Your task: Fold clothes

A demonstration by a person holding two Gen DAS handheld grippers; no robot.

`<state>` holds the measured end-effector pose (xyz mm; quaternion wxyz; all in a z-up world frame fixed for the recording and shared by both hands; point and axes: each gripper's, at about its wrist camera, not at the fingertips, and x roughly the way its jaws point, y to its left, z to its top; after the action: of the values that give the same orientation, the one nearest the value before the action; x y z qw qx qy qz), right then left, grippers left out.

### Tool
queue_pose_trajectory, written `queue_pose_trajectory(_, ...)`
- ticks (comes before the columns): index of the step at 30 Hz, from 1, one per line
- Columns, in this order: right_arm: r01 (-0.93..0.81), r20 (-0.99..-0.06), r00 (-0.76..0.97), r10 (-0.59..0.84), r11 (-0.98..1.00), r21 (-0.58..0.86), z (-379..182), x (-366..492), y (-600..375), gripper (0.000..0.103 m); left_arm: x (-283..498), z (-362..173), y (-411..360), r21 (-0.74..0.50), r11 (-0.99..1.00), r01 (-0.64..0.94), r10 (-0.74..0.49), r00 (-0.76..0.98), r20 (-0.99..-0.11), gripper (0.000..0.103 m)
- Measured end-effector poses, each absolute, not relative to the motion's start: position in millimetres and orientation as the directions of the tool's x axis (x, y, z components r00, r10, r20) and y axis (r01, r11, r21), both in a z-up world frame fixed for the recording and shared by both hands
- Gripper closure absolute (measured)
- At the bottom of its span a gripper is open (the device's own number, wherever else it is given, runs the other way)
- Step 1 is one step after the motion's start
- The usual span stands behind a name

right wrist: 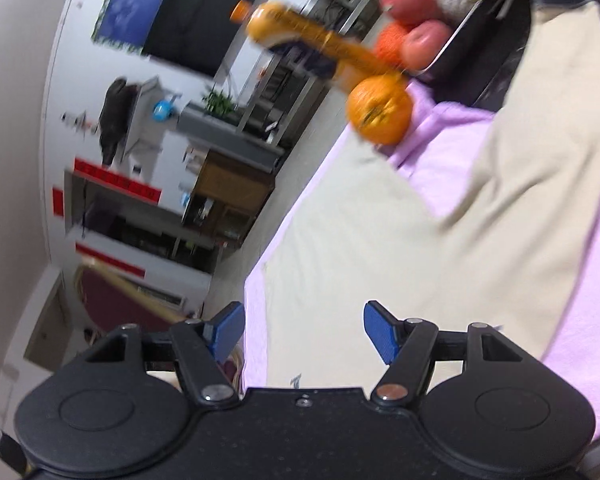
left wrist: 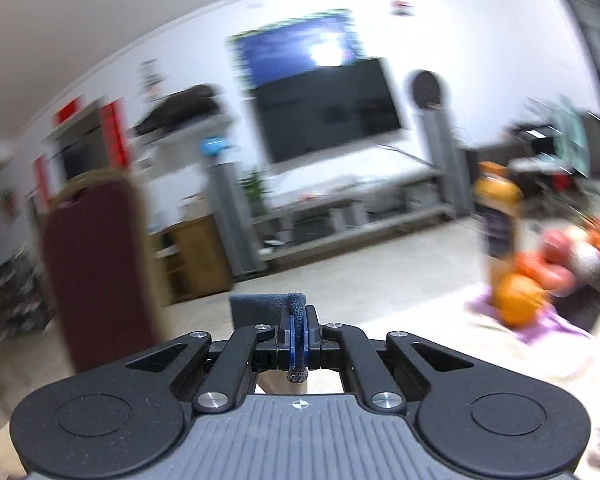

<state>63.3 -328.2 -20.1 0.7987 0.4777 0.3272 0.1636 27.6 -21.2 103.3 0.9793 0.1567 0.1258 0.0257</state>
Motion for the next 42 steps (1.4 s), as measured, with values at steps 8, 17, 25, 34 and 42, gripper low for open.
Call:
queue_pose_trajectory(8, 0.117, -0.396, 0.766, 0.507, 0.495, 0.861, -33, 71, -360, 0.038, 59, 30, -149, 0.241, 0.943, 0.229, -0.081, 0.862, -0.501, 0.082)
queue_pose_trajectory(17, 0.164, -0.542, 0.684, 0.488, 0.621, 0.767, -42, 84, -345, 0.036, 54, 7, -13, 0.166, 0.979, 0.114, 0.016, 0.777, -0.629, 0.068)
queue_pose_trajectory(25, 0.154, -0.709, 0.584, 0.395, 0.804, 0.574, -57, 111, -290, 0.062, 64, -46, 99, 0.073, 0.957, -0.28, 0.23, 0.581, -0.781, 0.089)
queue_pose_trajectory(34, 0.097, -0.828, 0.515, 0.222, 0.944, 0.314, -83, 139, -231, 0.058, 55, -68, 102, 0.191, 0.942, -0.276, 0.311, 0.503, -0.807, 0.088)
queue_pose_trajectory(42, -0.107, -0.79, 0.599, 0.126, 0.991, 0.076, -78, 110, -187, 0.087, 37, -36, 132, 0.095, 0.905, -0.416, 0.341, 0.57, -0.748, 0.078)
